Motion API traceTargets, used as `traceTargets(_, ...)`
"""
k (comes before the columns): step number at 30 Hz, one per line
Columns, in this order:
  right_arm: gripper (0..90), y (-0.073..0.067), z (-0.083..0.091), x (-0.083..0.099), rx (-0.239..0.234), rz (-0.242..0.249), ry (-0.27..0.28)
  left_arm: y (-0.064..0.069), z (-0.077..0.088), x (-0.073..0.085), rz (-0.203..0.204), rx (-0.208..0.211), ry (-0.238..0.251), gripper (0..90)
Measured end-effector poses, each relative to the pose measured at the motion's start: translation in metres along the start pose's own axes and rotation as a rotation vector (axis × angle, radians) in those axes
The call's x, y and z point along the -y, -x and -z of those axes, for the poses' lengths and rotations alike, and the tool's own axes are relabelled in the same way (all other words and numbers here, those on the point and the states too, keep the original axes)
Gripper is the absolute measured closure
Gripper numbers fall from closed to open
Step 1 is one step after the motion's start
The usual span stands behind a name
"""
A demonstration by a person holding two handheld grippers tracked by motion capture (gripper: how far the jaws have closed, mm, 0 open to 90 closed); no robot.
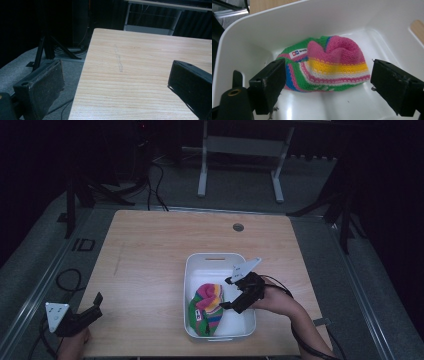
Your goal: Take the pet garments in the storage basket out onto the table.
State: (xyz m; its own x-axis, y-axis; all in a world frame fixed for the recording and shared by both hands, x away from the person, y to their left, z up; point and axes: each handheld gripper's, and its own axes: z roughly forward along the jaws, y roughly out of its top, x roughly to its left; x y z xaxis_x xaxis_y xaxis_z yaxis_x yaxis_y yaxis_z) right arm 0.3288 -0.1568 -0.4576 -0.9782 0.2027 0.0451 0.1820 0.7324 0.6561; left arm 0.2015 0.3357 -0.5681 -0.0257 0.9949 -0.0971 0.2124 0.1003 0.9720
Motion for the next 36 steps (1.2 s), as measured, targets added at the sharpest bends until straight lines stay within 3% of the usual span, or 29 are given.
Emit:
traceTargets(1, 13.0, 0.000, -0.006, -0.004, -0.026, 0.002, -0.020, 0.000, 0.000, 0.000, 0.000, 0.000, 0.000, 0.9)
traceTargets(3, 13.0, -0.001, -0.010, -0.005, -0.028, 0.008, -0.026, 0.000, 0.000, 0.000, 0.000, 0.001, 0.000, 1.0)
traceTargets(10, 13.0, -0.001, -0.040, -0.017, -0.048, 0.028, -0.123, 0.000, 0.000, 0.000, 0.002, 0.003, 0.002, 0.9)
traceTargets(17, 13.0, -0.003, -0.057, -0.024, -0.034, 0.045, -0.197, 0.000, 0.000, 0.000, 0.001, 0.006, 0.002, 0.9)
traceTargets(27, 12.1, -0.013, -0.098, -0.025, -0.010, 0.075, -0.395, -0.001, 0.000, 0.000, 0.002, 0.008, 0.002, 0.9)
traceTargets(30, 12.7, -0.018, -0.109, -0.023, 0.014, 0.126, -0.464, 0.000, 0.000, 0.000, 0.003, 0.008, 0.002, 0.9)
traceTargets(31, 15.0, -0.021, -0.111, -0.023, 0.020, 0.147, -0.470, 0.000, 0.000, 0.000, 0.002, 0.008, 0.002, 1.0)
traceTargets(34, 46.2, -0.027, -0.109, -0.027, -0.005, 0.162, -0.433, 0.000, 0.000, 0.000, 0.001, 0.007, 0.001, 0.9)
traceTargets(36, 57.4, -0.031, -0.107, -0.027, 0.003, 0.202, -0.425, 0.000, 0.000, 0.000, 0.001, 0.007, 0.002, 0.9)
